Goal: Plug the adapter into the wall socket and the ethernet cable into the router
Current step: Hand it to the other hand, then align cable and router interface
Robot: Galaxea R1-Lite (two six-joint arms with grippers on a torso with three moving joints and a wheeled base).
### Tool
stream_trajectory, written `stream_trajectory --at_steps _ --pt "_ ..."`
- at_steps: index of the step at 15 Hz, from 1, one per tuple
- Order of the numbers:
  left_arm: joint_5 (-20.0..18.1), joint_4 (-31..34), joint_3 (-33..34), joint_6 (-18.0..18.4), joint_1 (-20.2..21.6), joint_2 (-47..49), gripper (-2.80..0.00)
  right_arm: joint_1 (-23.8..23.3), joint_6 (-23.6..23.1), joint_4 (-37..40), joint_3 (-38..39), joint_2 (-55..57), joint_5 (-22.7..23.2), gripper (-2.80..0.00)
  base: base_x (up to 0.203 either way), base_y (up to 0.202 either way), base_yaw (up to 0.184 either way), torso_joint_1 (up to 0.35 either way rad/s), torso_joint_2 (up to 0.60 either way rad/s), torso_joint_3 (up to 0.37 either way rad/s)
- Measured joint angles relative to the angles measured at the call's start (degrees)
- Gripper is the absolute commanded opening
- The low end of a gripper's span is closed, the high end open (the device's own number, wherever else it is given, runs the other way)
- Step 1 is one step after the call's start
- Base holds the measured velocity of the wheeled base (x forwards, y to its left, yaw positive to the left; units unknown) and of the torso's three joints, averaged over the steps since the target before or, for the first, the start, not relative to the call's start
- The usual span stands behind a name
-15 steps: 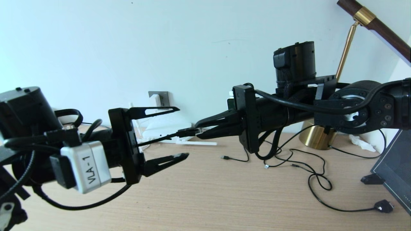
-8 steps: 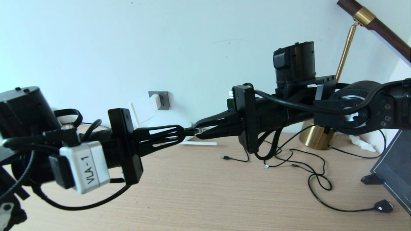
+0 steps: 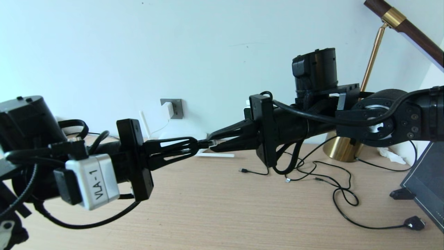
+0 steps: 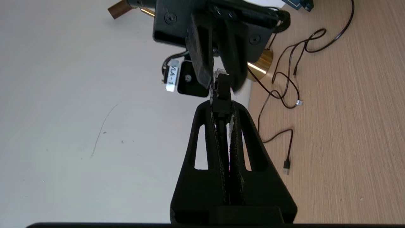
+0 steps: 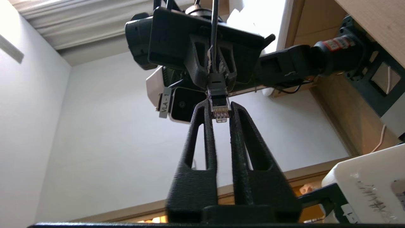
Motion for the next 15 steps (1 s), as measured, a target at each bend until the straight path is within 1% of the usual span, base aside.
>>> stream_trajectory --at_steps 2,6,8,9,10,11,13,15 --pt "-0.01 -0.2 0.0 -0.02 0.0 -0.14 -2.8 0.0 -0.11 0.03 0.29 0.02 -1.26 0.0 0.0 0.0 0.0 0.0 0.0 0.0" --pt "-0.02 -0.23 0.37 -0.07 0.29 -0.8 -2.8 -0.72 -0.45 -0.21 1.37 -1.12 -1.33 0.0 0.0 0.0 0.0 0.0 0.0 0.0" --pt "-0.02 -0.2 1.11 -0.55 0.6 -1.76 -2.8 -2.83 -1.7 -0.28 2.4 -3.04 -1.4 0.0 0.0 0.0 0.0 0.0 0.0 0.0" --pt "-0.03 -0.23 1.9 -1.79 0.74 -2.57 -2.8 -4.72 -2.29 -0.25 3.09 -4.35 -1.82 0.0 0.0 0.0 0.0 0.0 0.0 0.0" --pt "-0.01 -0.25 2.46 -4.13 0.96 -3.53 -2.8 -6.86 -2.74 -0.25 3.97 -5.9 -2.4 -2.8 0.0 0.0 0.0 0.0 0.0 0.0" --pt "0.2 -0.25 2.83 -7.81 1.49 -4.57 -2.8 -9.56 -3.4 -0.25 5.38 -7.89 -2.99 -2.8 0.0 0.0 0.0 0.0 0.0 0.0" --pt "2.08 -0.14 3.78 -18.11 3.04 -6.76 -2.8 -14.63 -6.38 -0.23 9.52 -12.76 -3.57 -2.8 0.0 0.0 0.0 0.0 0.0 0.0" --pt "6.39 0.45 5.18 -31.42 4.14 -10.15 -2.8 -20.02 -9.91 -0.19 14.64 -19.08 -3.84 -2.8 0.0 0.0 0.0 0.0 0.0 0.0"
